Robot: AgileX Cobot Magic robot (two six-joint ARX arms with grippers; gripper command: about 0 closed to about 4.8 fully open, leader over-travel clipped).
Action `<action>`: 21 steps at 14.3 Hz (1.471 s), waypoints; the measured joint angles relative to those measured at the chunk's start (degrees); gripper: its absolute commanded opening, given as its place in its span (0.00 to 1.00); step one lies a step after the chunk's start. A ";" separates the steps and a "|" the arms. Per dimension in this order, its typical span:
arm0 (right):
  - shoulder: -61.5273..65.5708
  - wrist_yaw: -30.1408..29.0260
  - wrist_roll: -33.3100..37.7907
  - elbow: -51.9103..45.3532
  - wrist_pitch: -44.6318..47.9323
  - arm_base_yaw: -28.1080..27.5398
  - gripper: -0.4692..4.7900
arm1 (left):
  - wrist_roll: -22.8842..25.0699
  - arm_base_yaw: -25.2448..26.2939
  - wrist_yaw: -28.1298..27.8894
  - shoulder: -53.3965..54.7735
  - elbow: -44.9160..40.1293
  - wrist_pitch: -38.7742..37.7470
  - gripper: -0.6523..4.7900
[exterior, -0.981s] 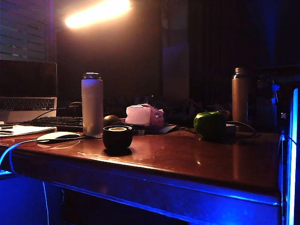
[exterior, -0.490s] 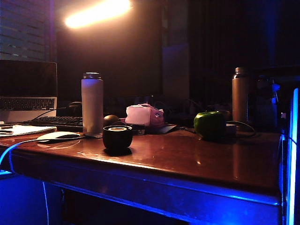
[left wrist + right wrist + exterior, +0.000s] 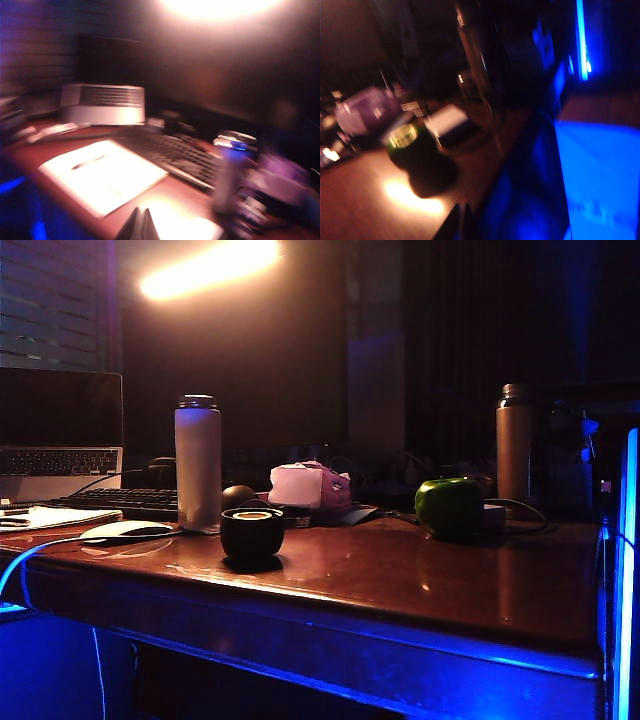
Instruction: Stack the black thermos bottle cap from the table onto the green apple.
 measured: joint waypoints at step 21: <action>79.10 -16.44 -14.36 46.62 13.90 26.34 0.09 | 17.44 -7.89 30.77 47.19 48.24 -41.38 0.11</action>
